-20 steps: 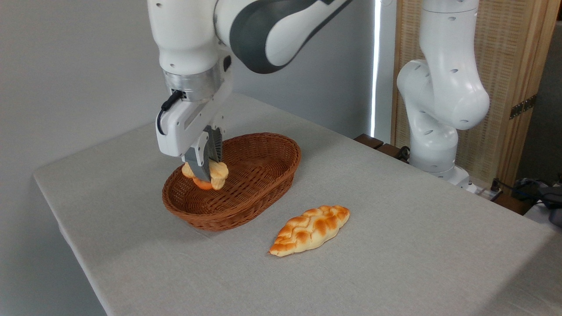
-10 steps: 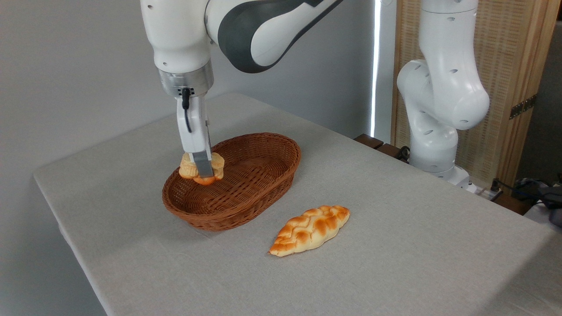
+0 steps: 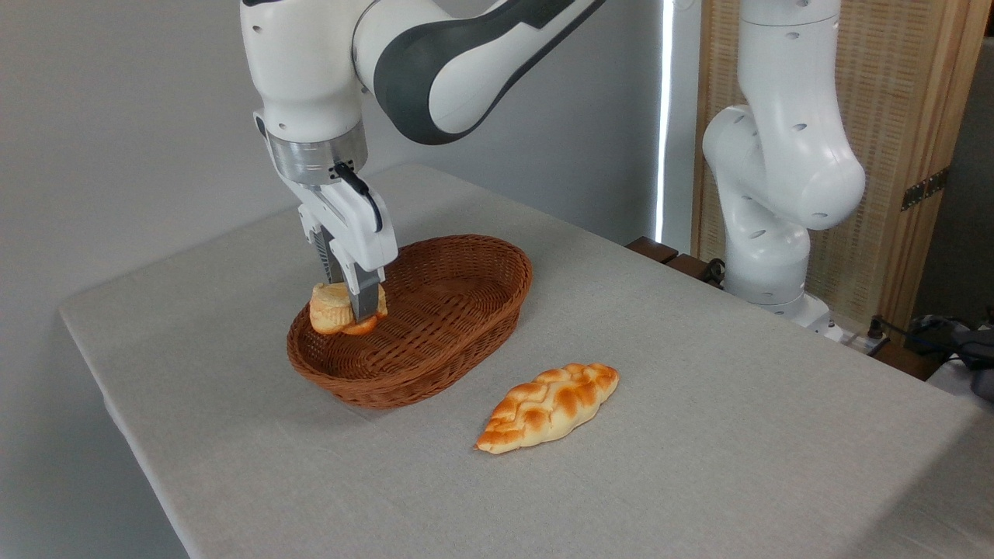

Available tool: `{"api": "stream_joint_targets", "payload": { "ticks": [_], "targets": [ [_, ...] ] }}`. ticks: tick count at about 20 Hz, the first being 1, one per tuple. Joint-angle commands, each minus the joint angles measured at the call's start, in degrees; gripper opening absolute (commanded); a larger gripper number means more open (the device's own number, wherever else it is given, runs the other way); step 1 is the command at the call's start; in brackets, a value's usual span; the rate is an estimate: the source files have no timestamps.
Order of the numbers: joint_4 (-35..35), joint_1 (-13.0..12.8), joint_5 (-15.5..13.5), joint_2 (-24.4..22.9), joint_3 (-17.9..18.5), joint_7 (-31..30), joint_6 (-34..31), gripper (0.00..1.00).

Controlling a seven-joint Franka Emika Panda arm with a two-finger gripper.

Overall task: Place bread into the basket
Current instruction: 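Lower the bun into the basket and open the gripper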

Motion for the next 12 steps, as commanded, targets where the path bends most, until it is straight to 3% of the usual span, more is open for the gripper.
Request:
{"api": "stream_joint_targets", "payload": {
  "ticks": [1,9,12],
  "targets": [
    [0.1,0.0,-0.6,-0.3,0.2,-1.1,0.3,1.0],
    [0.1,0.2,-0.1,-0.4,0.8,-0.8,0.2,1.0],
    [0.3,0.6,4.6,-1.2,1.6,-1.0,0.3,1.0]
  ]
}}
